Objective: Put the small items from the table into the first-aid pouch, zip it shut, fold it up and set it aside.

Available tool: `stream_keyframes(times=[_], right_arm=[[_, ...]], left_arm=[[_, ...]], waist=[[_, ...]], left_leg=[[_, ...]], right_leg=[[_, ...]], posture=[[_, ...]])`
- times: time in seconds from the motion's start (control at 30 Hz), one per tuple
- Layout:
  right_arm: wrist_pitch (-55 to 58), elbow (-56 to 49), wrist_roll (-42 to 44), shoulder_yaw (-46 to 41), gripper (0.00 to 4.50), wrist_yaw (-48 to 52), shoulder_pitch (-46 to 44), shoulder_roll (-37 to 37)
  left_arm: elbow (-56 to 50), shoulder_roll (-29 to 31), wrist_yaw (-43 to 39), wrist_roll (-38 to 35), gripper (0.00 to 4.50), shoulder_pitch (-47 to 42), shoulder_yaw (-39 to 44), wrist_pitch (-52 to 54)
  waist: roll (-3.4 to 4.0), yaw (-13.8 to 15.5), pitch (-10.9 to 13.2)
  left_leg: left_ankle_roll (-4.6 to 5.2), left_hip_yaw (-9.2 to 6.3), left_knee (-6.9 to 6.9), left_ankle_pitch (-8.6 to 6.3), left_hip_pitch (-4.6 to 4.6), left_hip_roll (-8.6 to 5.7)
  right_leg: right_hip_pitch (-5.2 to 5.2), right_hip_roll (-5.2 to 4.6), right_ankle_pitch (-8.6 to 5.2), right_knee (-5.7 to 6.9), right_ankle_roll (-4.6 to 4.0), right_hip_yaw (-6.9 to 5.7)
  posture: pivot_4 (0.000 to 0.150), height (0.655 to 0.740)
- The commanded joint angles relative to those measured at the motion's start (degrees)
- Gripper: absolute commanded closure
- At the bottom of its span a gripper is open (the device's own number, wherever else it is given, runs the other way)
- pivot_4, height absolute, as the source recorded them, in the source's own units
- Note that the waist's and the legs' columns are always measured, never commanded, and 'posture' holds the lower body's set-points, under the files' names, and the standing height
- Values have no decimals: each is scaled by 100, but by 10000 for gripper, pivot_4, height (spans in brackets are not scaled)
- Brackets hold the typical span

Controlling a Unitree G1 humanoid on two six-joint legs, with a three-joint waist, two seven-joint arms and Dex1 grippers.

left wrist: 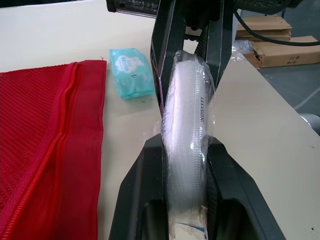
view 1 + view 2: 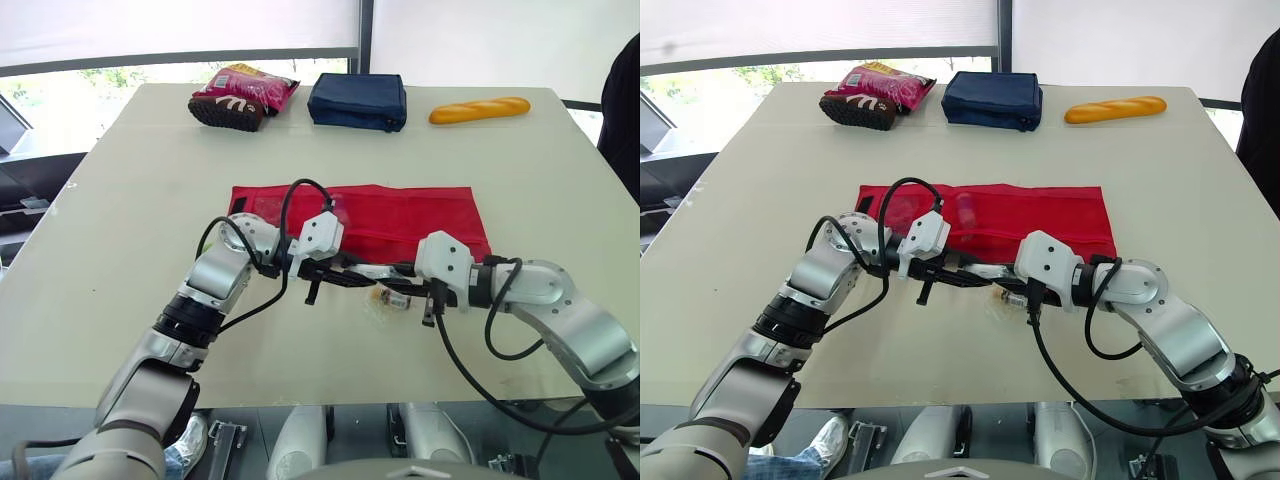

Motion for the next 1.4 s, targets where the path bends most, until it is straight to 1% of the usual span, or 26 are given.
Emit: stream_keyframes(times=[0.03, 0.07, 0.1, 0.13, 0.17, 0.2, 0.3, 0.43, 0.6, 0.9, 0.93, 1.03, 1.07, 1.1, 1.13, 1.17, 1.2, 1.23, 1.4], right_arm=[[-23, -95, 0, -193, 44771, 43, 16, -58], [-1, -119, 37, -271, 44771, 41, 57, -91], [25, -145, 75, -348, 44771, 36, 104, -121], [49, -178, 115, -425, 44771, 32, 160, -153], [75, -222, 174, -534, 44771, 25, 243, -195], [134, -283, 267, -684, 44771, 7, 353, -230], [273, -501, 568, -1230, 44771, -17, 784, -338], [352, -680, 779, -1823, 44771, -55, 1276, -480], [507, -888, 1003, -2398, 44771, -182, 1676, -558], [627, -1031, 1122, -2517, 44771, -427, 1731, -572], [624, -1036, 1126, -2519, 44771, -443, 1743, -578], [649, -1096, 1149, -2567, 44771, -502, 1798, -603], [650, -1104, 1153, -2594, 44771, -513, 1815, -613], [651, -1109, 1161, -2616, 44771, -524, 1828, -624], [651, -1113, 1169, -2641, 44771, -534, 1843, -636], [651, -1116, 1177, -2660, 44771, -540, 1858, -645], [656, -1123, 1186, -2676, 44771, -549, 1872, -653], [660, -1130, 1196, -2688, 44771, -558, 1882, -661], [802, -1168, 1308, -2751, 44771, -634, 1919, -660]], left_arm=[[-263, -3, -26, -187, 31442, -53, 342, 27], [-255, 42, -64, -228, 30155, -38, 407, 41], [-250, 91, -114, -266, 22749, -21, 468, 42], [-240, 140, -149, -295, 21219, -4, 525, 40], [-188, 202, -180, -289, 18471, 5, 602, 8], [-89, 276, -214, -255, 12636, 3, 686, -46], [443, 478, -210, -9, 521, -74, 897, -428], [1379, 545, -12, 440, 521, -306, 1006, -1059], [2652, 349, 352, 1004, 521, -781, 948, -1743], [4280, -296, 836, 1709, 521, -1599, 835, -2558], [4434, -357, 874, 1756, 5484, -1679, 832, -2621], [4805, -536, 896, 1850, 17394, -1877, 833, -2798], [4893, -585, 882, 1882, 22994, -1915, 826, -2859], [4969, -621, 875, 1908, 27073, -1944, 822, -2910], [5038, -653, 861, 1938, 32175, -1967, 815, -2966], [5095, -676, 853, 1965, 35983, -1984, 815, -3010], [5147, -692, 845, 1990, 41171, -1997, 816, -3057], [5190, -702, 837, 2007, 44834, -2007, 821, -3095], [5263, -743, 629, 1897, 44834, -2037, 937, -3156]], waist=[[0, 0, 0], [0, 1, 0], [0, 1, 0], [0, 1, 0], [0, 1, 0], [0, 1, 0], [1, 5, 0], [0, 13, 0], [-1, 27, 0], [-3, 13, 1], [-3, 14, 1], [-4, 14, 1], [-4, 13, 1], [-4, 13, 1], [-4, 15, 1], [-4, 13, 1], [-4, 12, 1], [-4, 12, 1], [-4, 13, 1]], left_leg=[[0, -1, 0, 0, 0, 0], [0, -1, 0, 0, 0, 0], [0, -1, 0, 0, 0, 0], [0, -2, 0, 0, -2, 0], [0, -1, 0, 0, -1, 0], [0, -3, 0, 0, -2, 0], [0, -4, -1, 0, -2, 0], [0, -2, -2, 0, 0, 0], [0, 7, -1, 0, -3, -3], [0, 17, -1, 0, -9, -6], [0, 17, -1, 0, -9, -7], [0, 18, -1, 0, -11, -7], [0, 19, -1, 0, -10, -7], [0, 19, -1, 0, -10, -7], [0, 19, -1, 0, -11, -7], [0, 19, -1, 0, -11, -7], [0, 19, -1, 0, -11, -7], [0, 19, -1, 0, -10, -7], [0, 18, -1, 0, -10, -7]], right_leg=[[0, 0, 0, 0, 0, -1], [0, 0, 0, 0, 0, -1], [0, 0, 0, 0, 0, -1], [0, 0, 0, 0, 0, -1], [0, 0, 0, 0, 0, -1], [0, 0, 0, 0, 0, -3], [0, 0, 0, -1, -1, -4], [1, 0, 0, -1, 0, -4], [1, -2, 0, -1, 1, -7], [0, -6, 0, -4, 1, -12], [0, -6, 0, -4, 1, -12], [0, -6, 0, -4, 1, -13], [0, -6, 0, -4, 1, -12], [0, -6, 0, -4, 1, -12], [0, -6, 0, -4, 1, -12], [0, -7, 0, -4, 1, -12], [0, -6, 0, -4, 1, -12], [0, -6, 0, -3, 1, -12], [0, -6, 1, -1, 1, -13]], posture=[[1500, 7400], [1500, 7400], [1500, 7400], [1500, 7400], [1500, 7400], [1500, 7400], [1500, 7400], [1500, 7400], [1500, 7400], [1500, 7400], [1500, 7400], [1500, 7400], [1500, 7400], [1500, 7400], [1500, 7400], [1500, 7400], [1500, 7400], [1500, 7400], [1500, 7400]])
